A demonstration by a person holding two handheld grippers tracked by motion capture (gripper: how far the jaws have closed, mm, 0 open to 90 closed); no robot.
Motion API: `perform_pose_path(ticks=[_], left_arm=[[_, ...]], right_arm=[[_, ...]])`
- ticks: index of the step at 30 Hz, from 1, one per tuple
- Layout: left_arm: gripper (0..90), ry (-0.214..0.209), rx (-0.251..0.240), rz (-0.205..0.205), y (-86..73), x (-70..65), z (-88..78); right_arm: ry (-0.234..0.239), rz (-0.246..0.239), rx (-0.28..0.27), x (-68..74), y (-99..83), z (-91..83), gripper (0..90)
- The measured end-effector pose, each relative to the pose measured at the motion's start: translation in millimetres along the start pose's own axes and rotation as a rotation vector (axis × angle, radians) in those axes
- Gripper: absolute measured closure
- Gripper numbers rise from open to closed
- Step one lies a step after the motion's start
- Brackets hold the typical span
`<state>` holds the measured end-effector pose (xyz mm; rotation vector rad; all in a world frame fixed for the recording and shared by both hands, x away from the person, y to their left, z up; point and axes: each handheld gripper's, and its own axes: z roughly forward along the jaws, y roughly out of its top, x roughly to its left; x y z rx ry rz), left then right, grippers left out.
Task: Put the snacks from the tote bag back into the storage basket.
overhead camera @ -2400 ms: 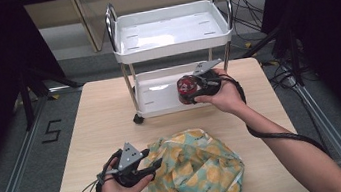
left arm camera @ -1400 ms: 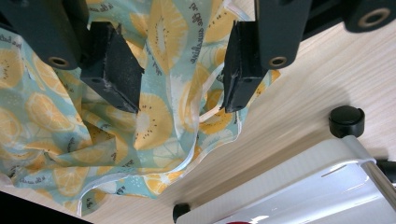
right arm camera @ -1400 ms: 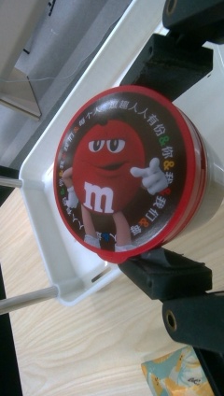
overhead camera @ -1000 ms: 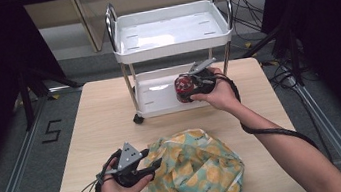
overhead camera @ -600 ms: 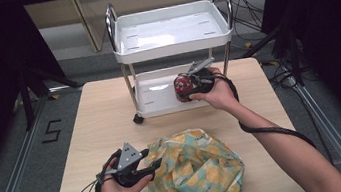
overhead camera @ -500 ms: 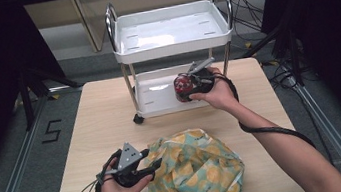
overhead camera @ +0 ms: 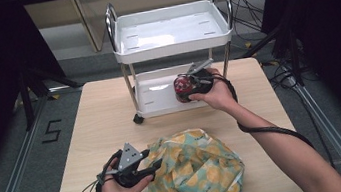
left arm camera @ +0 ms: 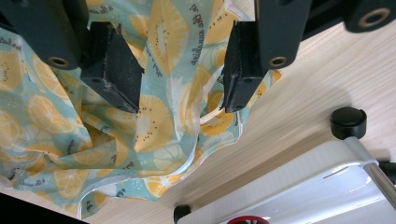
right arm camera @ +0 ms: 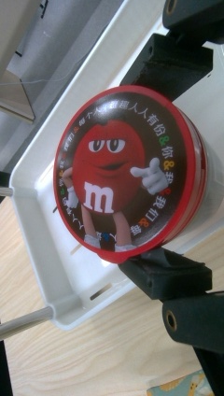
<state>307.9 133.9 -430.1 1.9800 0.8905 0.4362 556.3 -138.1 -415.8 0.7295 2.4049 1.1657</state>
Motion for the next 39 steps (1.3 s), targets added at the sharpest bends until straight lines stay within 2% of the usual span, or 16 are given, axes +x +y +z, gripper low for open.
perform_pose_path(ticks=[2,3,4,7,11,13,14,15,16,21,23,24,29,31,32,39], left_arm=[[46.4,0.001,0.000,0.001,0.0,-0.1,0.1],[46.4,0.000,0.000,0.002,0.0,-0.1,0.2],[46.4,-0.001,0.000,0.004,0.0,0.0,0.3],[46.4,-0.003,-0.001,0.004,-0.4,0.0,0.8],[46.4,-0.005,-0.003,0.000,-0.1,0.3,0.2],[46.4,-0.001,-0.002,0.022,0.4,1.9,-0.5],[46.4,-0.002,-0.002,0.021,0.3,2.1,-0.6],[46.4,-0.002,-0.002,0.021,0.4,2.2,-0.6],[46.4,-0.002,-0.002,0.021,0.4,2.2,-0.6],[46.3,0.001,0.000,0.022,0.2,1.9,0.1],[46.4,0.001,-0.001,0.022,-0.1,1.8,0.6],[46.4,0.001,0.002,0.025,-0.1,2.1,0.6],[46.4,-0.006,0.005,0.025,-0.4,2.2,1.1],[46.4,-0.006,0.004,0.026,-0.4,2.3,0.9],[46.4,-0.005,0.004,0.026,-0.3,2.2,0.8],[46.3,-0.006,0.004,0.024,-0.3,2.4,1.2]], right_arm=[[-0.008,-0.009,0.013,-1.4,-0.9,1.1,26.2],[0.010,0.018,0.000,0.5,-1.3,1.6,26.2],[-0.007,-0.023,0.007,-3.9,-1.8,2.6,26.2],[0.002,0.015,0.001,-2.1,-2.9,2.9,26.2],[-0.014,0.017,0.017,-2.6,-4.8,4.9,26.2],[-0.009,-0.004,0.016,-4.6,-6.1,7.0,26.2],[0.017,0.032,-0.002,-2.3,-6.7,6.5,26.2],[-0.009,0.003,0.025,-4.1,-7.6,8.3,26.2],[0.008,0.039,0.009,-1.4,-8.1,8.3,26.2],[-0.003,-0.007,0.023,-5.6,-9.5,12.4,26.2],[0.015,0.028,0.016,-3.8,-9.9,11.7,26.2],[-0.012,0.025,0.034,-3.4,-10.6,12.4,26.2],[-0.006,0.034,0.043,-3.5,-12.4,14.1,26.2],[0.026,0.069,0.049,-2.2,-12.7,13.3,26.2],[0.013,0.046,0.043,-4.2,-13.2,14.7,26.1],[-0.009,0.051,0.066,-4.3,-16.3,16.0,26.0]])
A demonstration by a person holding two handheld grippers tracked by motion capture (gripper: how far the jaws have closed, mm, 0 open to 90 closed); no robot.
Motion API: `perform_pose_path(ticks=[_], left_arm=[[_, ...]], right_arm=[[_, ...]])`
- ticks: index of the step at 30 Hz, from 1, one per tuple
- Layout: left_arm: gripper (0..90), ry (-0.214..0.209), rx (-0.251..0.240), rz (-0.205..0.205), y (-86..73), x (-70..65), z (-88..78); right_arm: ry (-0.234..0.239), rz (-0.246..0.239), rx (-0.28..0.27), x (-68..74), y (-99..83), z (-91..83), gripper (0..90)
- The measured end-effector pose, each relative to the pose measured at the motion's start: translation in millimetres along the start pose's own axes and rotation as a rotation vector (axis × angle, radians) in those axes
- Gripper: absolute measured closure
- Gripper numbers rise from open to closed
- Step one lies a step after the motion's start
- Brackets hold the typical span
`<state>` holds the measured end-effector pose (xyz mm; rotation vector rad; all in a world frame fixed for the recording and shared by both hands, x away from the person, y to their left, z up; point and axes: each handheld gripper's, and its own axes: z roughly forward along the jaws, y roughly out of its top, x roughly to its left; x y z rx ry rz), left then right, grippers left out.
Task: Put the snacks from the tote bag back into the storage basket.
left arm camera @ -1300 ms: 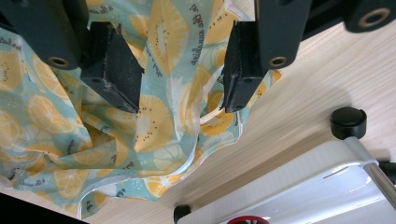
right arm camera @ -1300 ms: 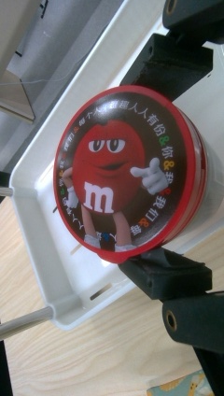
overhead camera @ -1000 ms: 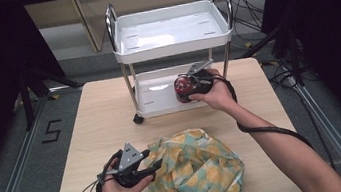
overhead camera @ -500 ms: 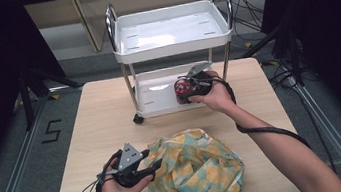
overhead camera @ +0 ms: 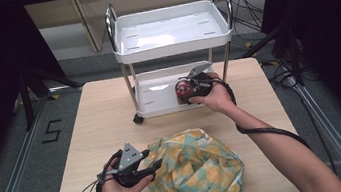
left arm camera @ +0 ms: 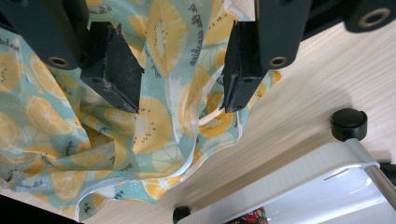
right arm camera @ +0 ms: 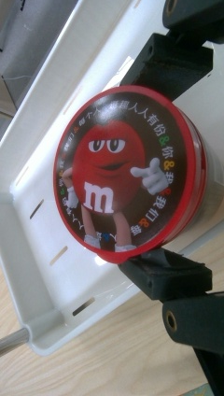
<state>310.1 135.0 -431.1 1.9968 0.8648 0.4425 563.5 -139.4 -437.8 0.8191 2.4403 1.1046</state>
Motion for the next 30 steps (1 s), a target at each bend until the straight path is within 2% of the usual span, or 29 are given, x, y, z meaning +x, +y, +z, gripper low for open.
perform_pose_path(ticks=[3,5,14,15,16,18,20,22,23,24,25,27,30], left_arm=[[46.4,0.000,-0.001,0.001,0.1,-0.1,-0.4],[46.3,0.004,-0.004,0.000,0.0,0.0,-0.4],[46.2,0.001,-0.001,-0.009,0.1,-1.2,-0.3],[46.2,-0.002,-0.002,-0.017,-0.2,-1.7,-0.1],[46.2,-0.001,-0.001,-0.015,-0.2,-1.7,-0.1],[46.2,-0.001,0.001,-0.017,-0.3,-1.8,-0.2],[46.1,-0.002,-0.008,-0.028,-0.1,-2.9,0.7],[46.1,0.003,-0.002,0.001,0.8,-1.7,0.2],[46.0,-0.002,-0.011,-0.005,0.9,-2.4,1.2],[46.0,-0.003,-0.003,0.003,1.0,-1.9,0.9],[46.0,0.002,0.002,0.000,0.9,-2.7,1.0],[45.9,0.000,0.012,-0.001,0.8,-3.1,0.8],[45.9,0.002,0.014,0.005,1.1,-2.7,0.9]], right_arm=[[0.031,0.027,0.000,0.7,-1.4,0.7,26.0],[0.027,0.038,0.005,1.1,-2.1,0.7,26.0],[0.032,0.048,-0.007,-0.1,-1.2,0.3,25.4],[0.027,0.025,-0.011,-2.8,-1.5,1.5,25.1],[0.047,0.059,-0.014,-1.3,-2.1,1.2,23.0],[0.021,0.085,-0.012,0.2,-3.1,0.8,17.8],[0.036,0.073,-0.026,0.8,-3.7,-0.7,15.4],[0.050,0.090,-0.035,2.3,-4.2,-4.1,15.0],[0.050,0.087,-0.029,3.6,-4.4,-5.8,14.9],[0.027,0.077,-0.029,3.1,-5.3,-7.3,14.8],[0.031,0.060,-0.037,2.1,-5.9,-8.2,14.9],[0.031,0.083,-0.022,7.0,-9.0,-13.1,14.4],[0.031,0.078,-0.026,10.8,-14.9,-24.3,13.6]])
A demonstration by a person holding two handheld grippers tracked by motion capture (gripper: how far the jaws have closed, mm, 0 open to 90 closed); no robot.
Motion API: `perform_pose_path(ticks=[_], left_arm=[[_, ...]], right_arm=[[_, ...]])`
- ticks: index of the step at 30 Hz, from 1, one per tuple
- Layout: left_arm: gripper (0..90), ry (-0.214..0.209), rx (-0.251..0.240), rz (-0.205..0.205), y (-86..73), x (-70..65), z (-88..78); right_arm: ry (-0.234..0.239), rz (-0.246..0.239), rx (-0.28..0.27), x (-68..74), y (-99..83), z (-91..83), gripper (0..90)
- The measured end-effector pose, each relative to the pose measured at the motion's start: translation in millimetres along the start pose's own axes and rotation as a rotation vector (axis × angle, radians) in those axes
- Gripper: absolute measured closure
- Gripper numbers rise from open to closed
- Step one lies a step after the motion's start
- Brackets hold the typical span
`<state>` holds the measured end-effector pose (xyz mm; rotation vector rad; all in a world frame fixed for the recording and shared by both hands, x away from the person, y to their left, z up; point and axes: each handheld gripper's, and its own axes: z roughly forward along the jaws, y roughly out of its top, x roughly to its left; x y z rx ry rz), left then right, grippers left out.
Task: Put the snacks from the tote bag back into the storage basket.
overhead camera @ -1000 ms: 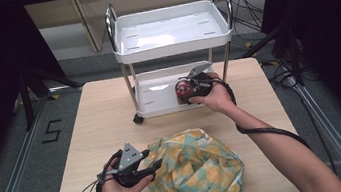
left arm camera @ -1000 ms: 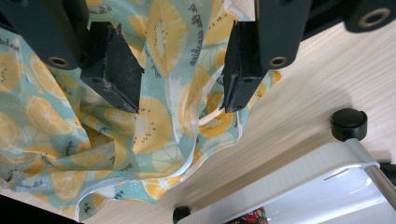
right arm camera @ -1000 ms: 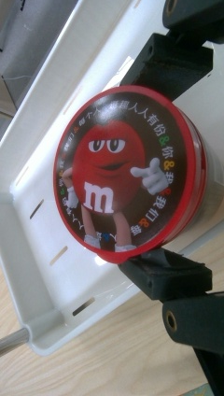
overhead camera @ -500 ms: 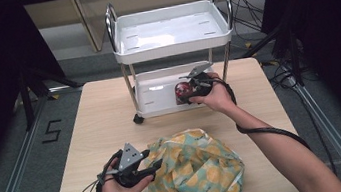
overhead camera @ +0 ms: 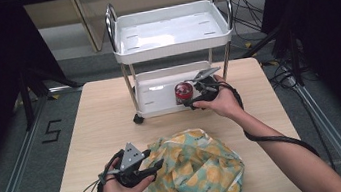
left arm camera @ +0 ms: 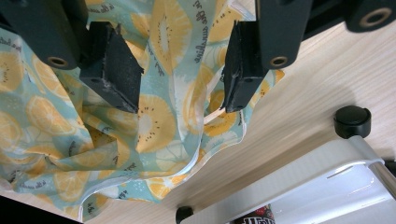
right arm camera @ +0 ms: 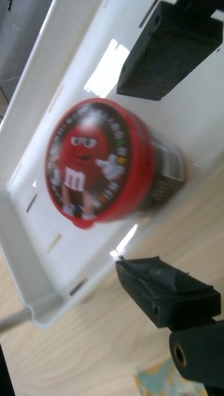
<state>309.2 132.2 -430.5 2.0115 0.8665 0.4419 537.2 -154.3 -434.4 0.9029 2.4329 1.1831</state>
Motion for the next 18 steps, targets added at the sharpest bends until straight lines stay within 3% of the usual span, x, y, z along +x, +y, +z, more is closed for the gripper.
perform_pose_path(ticks=[3,5,8,9,11,12,13,18], left_arm=[[45.8,-0.001,-0.002,0.015,0.0,0.3,0.2],[45.7,0.001,-0.021,-0.025,-0.5,-2.9,1.6],[45.1,0.002,-0.020,0.013,-0.6,-0.6,1.5],[44.6,0.001,-0.023,0.008,-1.2,-0.9,1.9],[44.0,0.003,-0.030,0.010,-3.2,-1.4,2.9],[43.2,-0.001,-0.033,-0.011,-4.7,-2.9,3.8],[42.3,-0.006,-0.028,-0.002,-5.7,-2.3,4.3],[33.9,-0.002,-0.057,-0.023,-8.1,-4.2,9.8]], right_arm=[[0.003,0.006,-0.008,1.0,-3.9,-8.1,13.2],[-0.008,-0.010,-0.019,0.8,-9.5,-15.4,13.5],[-0.011,0.029,-0.031,3.4,-17.2,-25.6,13.7],[0.015,0.048,-0.045,5.9,-19.5,-29.9,13.9],[0.015,0.043,-0.050,9.4,-25.7,-37.7,14.7],[0.013,0.056,-0.069,12.1,-29.7,-40.8,14.9],[0.013,0.042,-0.079,12.5,-33.6,-44.2,15.0],[0.028,0.061,-0.116,23.9,-58.3,-59.1,16.3]])
